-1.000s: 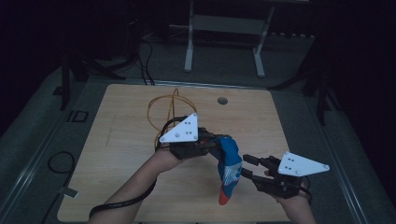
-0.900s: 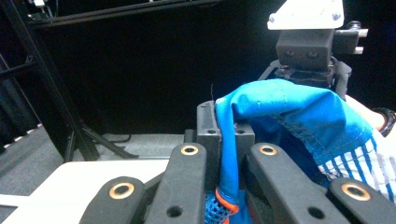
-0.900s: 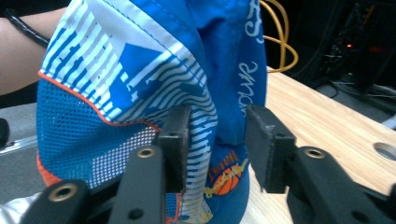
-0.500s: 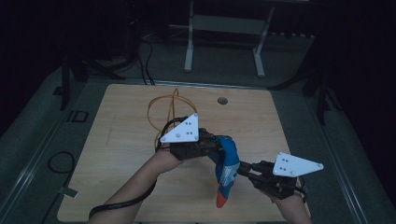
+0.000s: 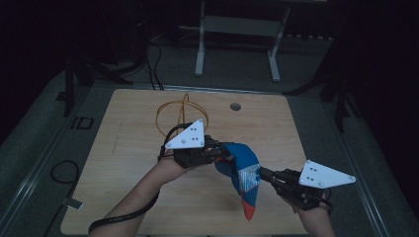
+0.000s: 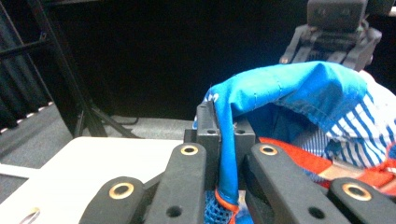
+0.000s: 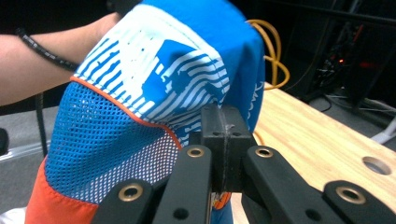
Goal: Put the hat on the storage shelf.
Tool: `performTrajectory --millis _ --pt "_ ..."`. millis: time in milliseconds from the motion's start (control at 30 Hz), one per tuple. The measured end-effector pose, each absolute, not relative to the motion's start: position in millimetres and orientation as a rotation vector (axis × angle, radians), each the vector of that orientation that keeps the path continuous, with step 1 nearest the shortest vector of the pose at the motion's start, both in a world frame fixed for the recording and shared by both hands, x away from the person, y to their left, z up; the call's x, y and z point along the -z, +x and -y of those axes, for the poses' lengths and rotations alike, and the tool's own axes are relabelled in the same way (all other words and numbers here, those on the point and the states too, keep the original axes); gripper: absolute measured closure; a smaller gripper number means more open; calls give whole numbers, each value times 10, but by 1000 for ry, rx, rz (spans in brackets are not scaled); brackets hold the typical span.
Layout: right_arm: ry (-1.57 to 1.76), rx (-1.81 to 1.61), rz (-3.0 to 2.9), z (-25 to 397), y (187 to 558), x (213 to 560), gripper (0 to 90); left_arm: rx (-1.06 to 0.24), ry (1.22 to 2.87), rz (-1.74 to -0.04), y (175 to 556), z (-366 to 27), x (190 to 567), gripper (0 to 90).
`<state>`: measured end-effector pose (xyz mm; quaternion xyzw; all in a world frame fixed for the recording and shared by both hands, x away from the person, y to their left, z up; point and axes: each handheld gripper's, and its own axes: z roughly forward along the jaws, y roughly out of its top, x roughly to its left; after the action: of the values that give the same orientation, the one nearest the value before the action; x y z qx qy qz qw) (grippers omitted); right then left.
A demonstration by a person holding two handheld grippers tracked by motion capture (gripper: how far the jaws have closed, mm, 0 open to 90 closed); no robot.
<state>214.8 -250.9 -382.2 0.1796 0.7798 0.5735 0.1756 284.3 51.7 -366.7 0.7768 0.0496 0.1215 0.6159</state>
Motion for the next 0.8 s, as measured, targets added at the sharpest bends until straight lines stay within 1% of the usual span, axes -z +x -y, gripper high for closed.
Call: performTrajectory --millis 333,400,467,500,533,633,667,700,733,767,800 --pt "538 -1614 -2165 2582 2168 3726 900 -283 1819 -130 2828 -588 3707 870" --pt "538 -1609 -2161 2576 2180 3707 900 -266 1829 -142 2833 -601 3702 767" --pt "538 -1607 -2162 2578 2186 3699 900 -253 1832 -139 2832 -609 3701 686" --pt "542 -1608 -2157 2586 2192 3690 900 -261 1839 -142 2823 -616 3701 686" --pt "552 -1616 -2147 2612 2205 3669 900 -262 1843 -140 2816 -624 3701 625" --pt "567 -1614 -2129 2655 2221 3630 900 -273 1841 -157 2784 -673 3700 552" --pt "567 -1614 -2129 2655 2221 3630 900 -273 1836 -160 2775 -703 3700 552" --pt "573 -1613 -2117 2684 2232 3598 900 -278 1833 -176 2759 -742 3700 515" --pt "573 -1613 -2117 2684 2232 3598 900 -277 1826 -187 2749 -765 3703 515" --pt "580 -1602 -2104 2704 2245 3573 900 -280 1822 -199 2728 -809 3710 484" --pt "584 -1603 -2102 2713 2253 3564 900 -286 1822 -205 2715 -838 3717 478"
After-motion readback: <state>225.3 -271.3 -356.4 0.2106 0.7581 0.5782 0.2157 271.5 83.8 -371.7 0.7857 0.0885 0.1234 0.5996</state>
